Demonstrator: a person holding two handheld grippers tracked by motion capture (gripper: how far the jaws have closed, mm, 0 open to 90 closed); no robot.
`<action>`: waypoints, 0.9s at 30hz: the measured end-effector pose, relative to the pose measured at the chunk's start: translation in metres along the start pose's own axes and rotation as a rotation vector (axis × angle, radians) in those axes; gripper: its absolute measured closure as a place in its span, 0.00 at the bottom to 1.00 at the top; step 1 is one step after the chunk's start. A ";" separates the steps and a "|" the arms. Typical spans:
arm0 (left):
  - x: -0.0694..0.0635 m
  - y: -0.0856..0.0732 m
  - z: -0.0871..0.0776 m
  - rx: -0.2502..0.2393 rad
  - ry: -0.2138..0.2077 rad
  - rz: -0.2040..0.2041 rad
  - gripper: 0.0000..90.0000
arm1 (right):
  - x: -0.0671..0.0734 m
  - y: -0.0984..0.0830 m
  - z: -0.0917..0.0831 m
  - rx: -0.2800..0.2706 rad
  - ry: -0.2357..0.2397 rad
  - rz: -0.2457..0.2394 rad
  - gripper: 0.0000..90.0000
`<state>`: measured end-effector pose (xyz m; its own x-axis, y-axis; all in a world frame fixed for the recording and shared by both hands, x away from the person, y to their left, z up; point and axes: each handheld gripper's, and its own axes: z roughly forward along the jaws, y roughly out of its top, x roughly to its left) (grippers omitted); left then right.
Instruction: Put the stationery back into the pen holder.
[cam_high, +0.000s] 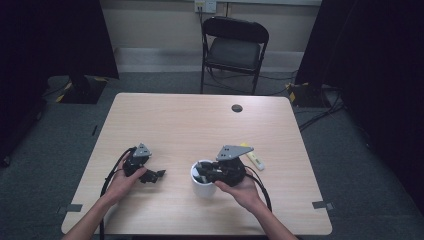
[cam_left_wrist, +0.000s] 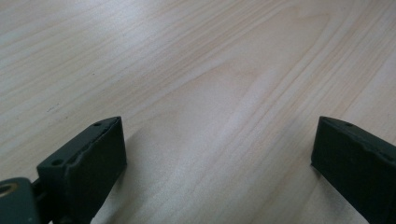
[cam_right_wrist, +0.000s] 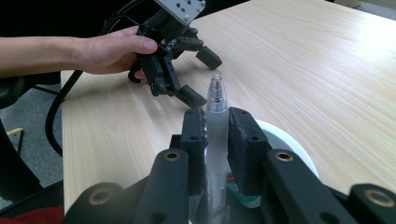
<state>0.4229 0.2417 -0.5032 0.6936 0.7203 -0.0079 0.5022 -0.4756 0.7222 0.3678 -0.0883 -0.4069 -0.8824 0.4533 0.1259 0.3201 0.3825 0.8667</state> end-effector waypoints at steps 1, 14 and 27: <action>0.000 0.000 0.000 0.000 0.000 0.000 0.03 | 0.000 0.000 0.000 0.000 0.001 0.000 0.83; 0.000 0.000 0.000 0.000 0.000 0.000 0.03 | -0.003 0.003 -0.005 -0.018 -0.031 0.009 0.74; 0.000 0.000 0.000 0.000 0.001 0.001 0.03 | -0.017 0.004 -0.021 -0.043 -0.109 0.044 0.70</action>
<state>0.4229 0.2417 -0.5032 0.6937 0.7202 -0.0067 0.5016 -0.4764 0.7221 0.3766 -0.1116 -0.3951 -0.8245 0.5545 0.1132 0.3407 0.3265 0.8817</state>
